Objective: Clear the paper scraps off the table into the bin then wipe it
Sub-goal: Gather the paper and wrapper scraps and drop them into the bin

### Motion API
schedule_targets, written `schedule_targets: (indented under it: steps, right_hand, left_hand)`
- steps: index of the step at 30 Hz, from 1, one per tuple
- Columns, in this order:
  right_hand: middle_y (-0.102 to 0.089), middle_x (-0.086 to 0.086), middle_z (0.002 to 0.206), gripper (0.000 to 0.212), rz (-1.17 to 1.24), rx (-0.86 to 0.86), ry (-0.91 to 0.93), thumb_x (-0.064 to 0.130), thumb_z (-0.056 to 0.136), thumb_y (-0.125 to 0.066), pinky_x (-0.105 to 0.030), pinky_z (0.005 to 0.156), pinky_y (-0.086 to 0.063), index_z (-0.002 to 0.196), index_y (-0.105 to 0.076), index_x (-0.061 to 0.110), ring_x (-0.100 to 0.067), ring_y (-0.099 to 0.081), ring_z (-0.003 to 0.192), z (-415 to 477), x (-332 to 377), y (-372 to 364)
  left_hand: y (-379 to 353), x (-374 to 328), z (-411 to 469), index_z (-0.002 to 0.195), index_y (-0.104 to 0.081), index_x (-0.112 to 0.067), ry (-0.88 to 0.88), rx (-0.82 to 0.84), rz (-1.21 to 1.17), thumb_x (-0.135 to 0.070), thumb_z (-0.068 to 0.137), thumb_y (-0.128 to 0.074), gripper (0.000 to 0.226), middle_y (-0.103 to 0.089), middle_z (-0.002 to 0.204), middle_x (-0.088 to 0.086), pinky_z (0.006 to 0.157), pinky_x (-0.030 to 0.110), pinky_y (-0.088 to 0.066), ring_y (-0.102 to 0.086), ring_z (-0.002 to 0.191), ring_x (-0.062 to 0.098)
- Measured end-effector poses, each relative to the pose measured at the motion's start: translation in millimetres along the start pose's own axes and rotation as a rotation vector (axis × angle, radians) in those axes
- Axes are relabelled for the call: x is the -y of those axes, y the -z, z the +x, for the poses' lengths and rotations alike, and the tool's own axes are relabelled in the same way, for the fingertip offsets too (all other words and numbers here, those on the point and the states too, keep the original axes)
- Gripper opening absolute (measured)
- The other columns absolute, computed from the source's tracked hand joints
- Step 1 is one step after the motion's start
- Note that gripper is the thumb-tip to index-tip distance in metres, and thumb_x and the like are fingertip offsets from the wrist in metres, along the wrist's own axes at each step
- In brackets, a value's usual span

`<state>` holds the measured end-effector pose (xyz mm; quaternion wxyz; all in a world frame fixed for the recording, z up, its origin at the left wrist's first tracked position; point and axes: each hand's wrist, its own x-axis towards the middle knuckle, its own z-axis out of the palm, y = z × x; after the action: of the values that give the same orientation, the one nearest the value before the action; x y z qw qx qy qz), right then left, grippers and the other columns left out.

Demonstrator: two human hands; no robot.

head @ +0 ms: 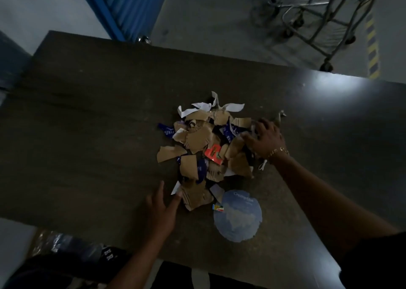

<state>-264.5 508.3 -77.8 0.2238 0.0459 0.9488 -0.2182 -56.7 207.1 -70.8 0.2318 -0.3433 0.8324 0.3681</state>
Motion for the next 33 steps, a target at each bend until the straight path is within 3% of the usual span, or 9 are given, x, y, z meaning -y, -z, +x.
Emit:
schedule_targets:
  steps: [3, 7, 16, 21, 26, 29, 33]
  right_hand:
    - [-0.023, -0.006, 0.167, 0.066, 0.016, -0.02, 0.006, 0.06, 0.099, -0.047, -0.056, 0.123, -0.02, 0.156, -0.033, 0.031, -0.031, -0.016, 0.154, -22.5, 9.6, -18.1]
    - [-0.021, -0.004, 0.167, 0.06, 0.023, 0.0, -0.044, 0.052, 0.101, -0.047, -0.057, 0.122, -0.019, 0.155, -0.035, 0.032, -0.03, -0.014, 0.154, -48.0, 28.7, -35.9]
    - [-0.025, 0.001, 0.164, 0.076, 0.121, 0.01, -0.143, 0.069, 0.083, -0.03, -0.054, 0.116, -0.023, 0.153, -0.035, 0.04, -0.029, -0.019, 0.15, -98.7, 71.2, -66.4]
    - [-0.031, -0.001, 0.159, 0.065, 0.163, 0.03, -0.166, 0.074, 0.092, -0.043, -0.052, 0.109, -0.032, 0.147, -0.042, 0.038, -0.029, -0.028, 0.142, -107.7, 88.9, -76.6]
    - [-0.033, -0.002, 0.155, 0.057, 0.23, 0.069, -0.225, 0.071, 0.092, -0.049, -0.054, 0.106, -0.037, 0.14, -0.046, 0.04, -0.03, -0.031, 0.14, -110.3, 105.6, -81.7]
    - [-0.036, -0.003, 0.152, 0.05, 0.312, 0.064, -0.259, 0.062, 0.094, -0.052, -0.053, 0.104, -0.036, 0.138, -0.048, 0.038, -0.032, -0.03, 0.14, -109.4, 111.2, -79.5]
    - [-0.035, -0.003, 0.152, 0.066, 0.288, 0.081, -0.247, 0.075, 0.085, -0.044, -0.054, 0.104, -0.039, 0.14, -0.045, 0.038, -0.033, -0.03, 0.139, -109.3, 111.4, -80.1]
  left_hand:
    - [-19.0, -17.5, 3.2, 0.154, -0.023, -0.054, 0.227, 0.004, -0.372, -0.092, 0.068, -0.056, 0.1, -0.02, 0.166, -0.002, 0.105, 0.061, -0.049, -0.035, 0.147, 0.035]
    - [-24.5, -56.2, 9.8, 0.157, -0.024, -0.049, 0.346, 0.051, -0.617, -0.05, 0.092, -0.068, 0.078, -0.018, 0.166, 0.005, 0.094, 0.061, -0.057, -0.035, 0.145, 0.04]
    - [-34.3, -96.6, 6.4, 0.154, -0.038, -0.039, 0.369, 0.172, -0.681, -0.052, 0.095, -0.064, 0.066, -0.035, 0.156, 0.01, 0.095, 0.058, -0.056, -0.049, 0.132, 0.037]
    - [-40.4, -107.7, 5.3, 0.149, -0.043, -0.034, 0.373, 0.156, -0.633, -0.056, 0.096, -0.059, 0.059, -0.045, 0.147, 0.009, 0.092, 0.052, -0.058, -0.056, 0.122, 0.033]
    - [-39.8, -115.1, 5.5, 0.149, -0.045, -0.026, 0.4, 0.151, -0.699, -0.042, 0.102, -0.055, 0.05, -0.052, 0.144, 0.014, 0.081, 0.043, -0.054, -0.059, 0.121, 0.034]
    - [-36.2, -117.4, 6.6, 0.147, -0.048, -0.025, 0.417, 0.146, -0.776, -0.037, 0.102, -0.057, 0.047, -0.057, 0.14, 0.014, 0.092, 0.049, -0.055, -0.061, 0.12, 0.034]
    - [-25.7, -125.9, -0.9, 0.146, -0.05, -0.023, 0.48, 0.198, -0.893, -0.039, 0.103, -0.056, 0.046, -0.059, 0.136, 0.016, 0.096, 0.05, -0.051, -0.06, 0.121, 0.036]
